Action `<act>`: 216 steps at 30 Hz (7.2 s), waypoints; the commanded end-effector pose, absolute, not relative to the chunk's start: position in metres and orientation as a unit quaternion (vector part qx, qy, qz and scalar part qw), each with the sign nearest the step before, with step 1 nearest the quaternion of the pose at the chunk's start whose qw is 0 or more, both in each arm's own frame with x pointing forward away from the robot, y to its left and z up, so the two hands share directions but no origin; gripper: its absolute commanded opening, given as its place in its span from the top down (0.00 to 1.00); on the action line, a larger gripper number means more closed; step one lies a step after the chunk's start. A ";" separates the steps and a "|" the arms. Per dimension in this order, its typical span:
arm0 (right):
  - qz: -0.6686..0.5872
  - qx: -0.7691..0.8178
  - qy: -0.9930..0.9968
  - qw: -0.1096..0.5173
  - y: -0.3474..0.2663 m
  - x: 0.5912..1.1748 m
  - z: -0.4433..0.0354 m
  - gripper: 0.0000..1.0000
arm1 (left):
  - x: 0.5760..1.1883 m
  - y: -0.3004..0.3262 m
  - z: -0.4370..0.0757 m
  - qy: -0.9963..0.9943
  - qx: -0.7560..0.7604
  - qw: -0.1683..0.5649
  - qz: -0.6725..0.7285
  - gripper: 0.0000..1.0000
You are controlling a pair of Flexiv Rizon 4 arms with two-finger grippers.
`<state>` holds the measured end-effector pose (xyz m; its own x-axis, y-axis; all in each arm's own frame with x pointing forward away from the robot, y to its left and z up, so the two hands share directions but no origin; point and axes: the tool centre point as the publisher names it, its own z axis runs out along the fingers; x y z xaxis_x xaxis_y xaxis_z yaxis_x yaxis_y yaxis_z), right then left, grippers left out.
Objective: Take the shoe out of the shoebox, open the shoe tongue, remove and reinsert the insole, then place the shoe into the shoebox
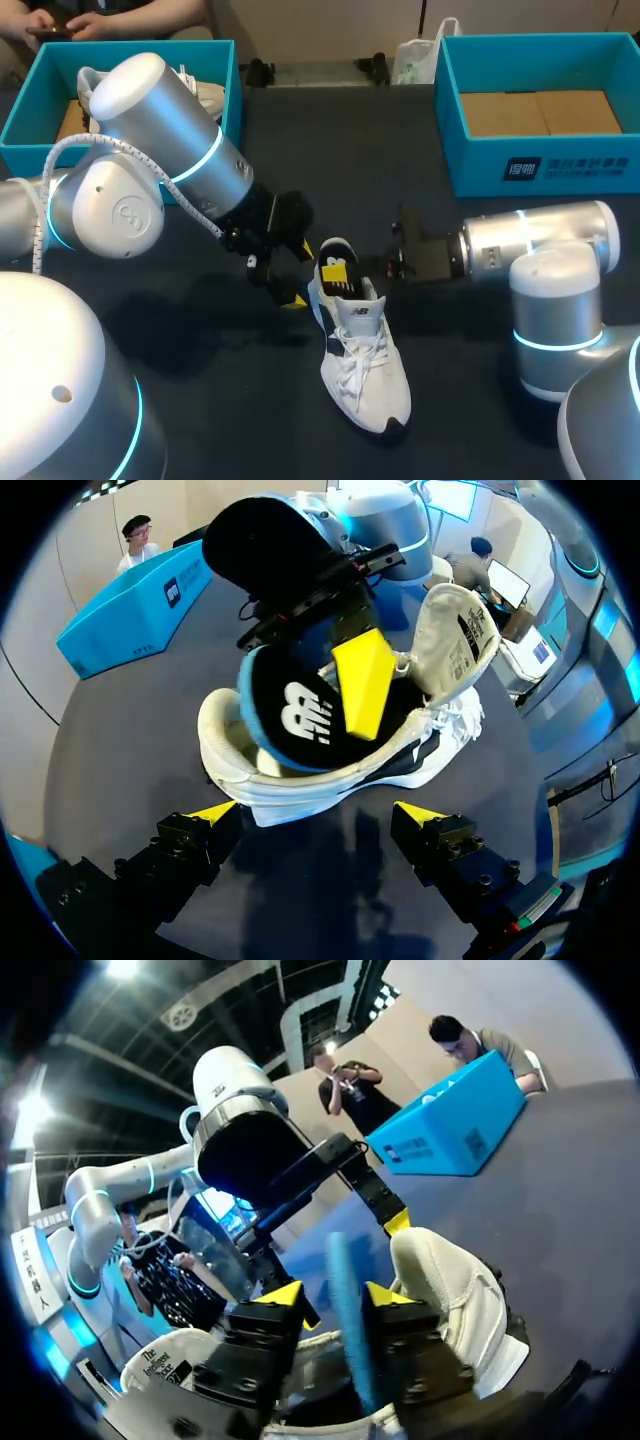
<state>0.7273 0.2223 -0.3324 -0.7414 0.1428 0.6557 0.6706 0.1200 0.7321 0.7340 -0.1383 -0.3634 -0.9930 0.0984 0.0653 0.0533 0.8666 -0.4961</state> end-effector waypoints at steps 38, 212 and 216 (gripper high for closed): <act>-0.507 -0.333 -0.760 0.234 0.211 0.712 -0.333 0.42 | 0.734 -0.138 -0.364 -0.965 -0.040 0.044 0.255 0.00; -0.099 -0.635 -0.756 -0.124 0.187 0.744 -0.420 1.00 | 0.895 0.063 -0.172 -0.959 -0.192 0.044 0.205 0.00; -0.088 -0.636 -0.759 -0.112 0.186 0.740 -0.425 1.00 | 0.895 0.063 -0.172 -0.959 -0.192 0.044 0.205 0.00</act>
